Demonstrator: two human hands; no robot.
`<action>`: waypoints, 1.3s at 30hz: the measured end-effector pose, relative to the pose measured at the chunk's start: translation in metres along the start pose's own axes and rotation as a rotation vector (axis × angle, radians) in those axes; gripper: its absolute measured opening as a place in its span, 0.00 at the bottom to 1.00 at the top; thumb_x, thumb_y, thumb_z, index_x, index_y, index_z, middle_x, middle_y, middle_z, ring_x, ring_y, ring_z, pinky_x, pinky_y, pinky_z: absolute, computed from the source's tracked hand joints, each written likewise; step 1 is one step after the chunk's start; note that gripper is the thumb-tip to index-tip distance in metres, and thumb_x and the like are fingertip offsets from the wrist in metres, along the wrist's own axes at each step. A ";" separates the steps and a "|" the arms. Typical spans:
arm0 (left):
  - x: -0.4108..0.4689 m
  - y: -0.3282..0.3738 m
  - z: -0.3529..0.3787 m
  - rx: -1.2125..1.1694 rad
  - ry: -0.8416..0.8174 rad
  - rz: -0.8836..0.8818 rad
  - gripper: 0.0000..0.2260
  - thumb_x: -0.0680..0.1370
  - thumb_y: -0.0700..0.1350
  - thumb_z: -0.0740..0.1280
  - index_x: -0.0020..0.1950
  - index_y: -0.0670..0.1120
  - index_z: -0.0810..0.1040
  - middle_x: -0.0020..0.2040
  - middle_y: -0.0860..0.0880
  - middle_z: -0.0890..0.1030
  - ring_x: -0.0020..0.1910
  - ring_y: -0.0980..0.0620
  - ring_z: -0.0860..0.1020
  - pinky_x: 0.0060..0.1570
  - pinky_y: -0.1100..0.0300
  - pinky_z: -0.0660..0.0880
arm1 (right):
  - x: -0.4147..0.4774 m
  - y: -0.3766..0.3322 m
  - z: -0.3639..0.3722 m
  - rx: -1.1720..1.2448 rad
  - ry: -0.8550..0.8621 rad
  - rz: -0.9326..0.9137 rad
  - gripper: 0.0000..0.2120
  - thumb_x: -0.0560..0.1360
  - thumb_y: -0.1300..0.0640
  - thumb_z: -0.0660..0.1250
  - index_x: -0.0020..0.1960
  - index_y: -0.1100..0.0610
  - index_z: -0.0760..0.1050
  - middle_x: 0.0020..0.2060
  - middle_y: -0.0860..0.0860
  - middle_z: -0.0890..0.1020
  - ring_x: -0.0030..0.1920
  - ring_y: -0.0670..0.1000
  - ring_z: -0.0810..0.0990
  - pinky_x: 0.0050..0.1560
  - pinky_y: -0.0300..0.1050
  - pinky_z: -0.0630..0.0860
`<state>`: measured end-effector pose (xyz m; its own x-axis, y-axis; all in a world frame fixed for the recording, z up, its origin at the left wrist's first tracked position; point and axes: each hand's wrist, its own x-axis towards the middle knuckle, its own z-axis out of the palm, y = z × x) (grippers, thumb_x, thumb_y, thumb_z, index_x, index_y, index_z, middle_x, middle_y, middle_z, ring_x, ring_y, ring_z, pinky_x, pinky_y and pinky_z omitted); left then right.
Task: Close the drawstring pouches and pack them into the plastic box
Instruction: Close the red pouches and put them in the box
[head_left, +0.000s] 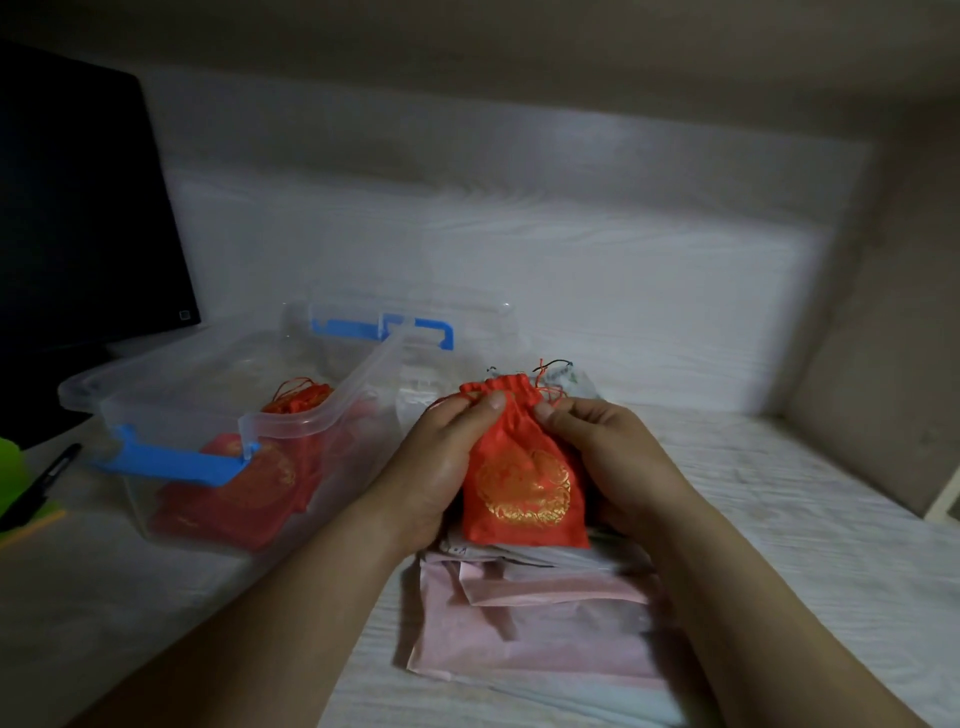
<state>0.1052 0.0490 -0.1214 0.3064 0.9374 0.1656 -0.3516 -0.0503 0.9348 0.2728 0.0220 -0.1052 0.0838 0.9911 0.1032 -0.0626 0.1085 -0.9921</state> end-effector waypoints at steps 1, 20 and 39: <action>0.000 -0.001 -0.001 -0.012 0.020 -0.004 0.10 0.84 0.47 0.66 0.51 0.45 0.86 0.53 0.38 0.86 0.54 0.41 0.85 0.59 0.45 0.80 | 0.000 0.000 0.001 0.001 -0.001 0.007 0.10 0.78 0.55 0.72 0.49 0.62 0.80 0.37 0.64 0.78 0.31 0.55 0.75 0.36 0.46 0.73; 0.009 -0.005 -0.005 -0.063 0.080 0.010 0.16 0.86 0.49 0.60 0.63 0.43 0.84 0.59 0.42 0.86 0.60 0.46 0.84 0.59 0.53 0.80 | 0.001 -0.004 0.001 0.373 -0.103 0.059 0.21 0.83 0.58 0.59 0.39 0.57 0.87 0.42 0.59 0.87 0.41 0.57 0.87 0.44 0.50 0.83; 0.006 0.008 -0.008 -0.569 0.104 -0.048 0.22 0.87 0.52 0.55 0.34 0.47 0.65 0.35 0.44 0.81 0.42 0.45 0.84 0.61 0.49 0.76 | 0.007 -0.008 -0.020 0.624 -0.057 0.189 0.08 0.73 0.57 0.61 0.36 0.53 0.66 0.27 0.47 0.65 0.22 0.44 0.60 0.19 0.36 0.53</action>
<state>0.0968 0.0567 -0.1153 0.2554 0.9644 0.0687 -0.7686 0.1594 0.6196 0.2933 0.0262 -0.0977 -0.0370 0.9982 -0.0479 -0.6379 -0.0605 -0.7677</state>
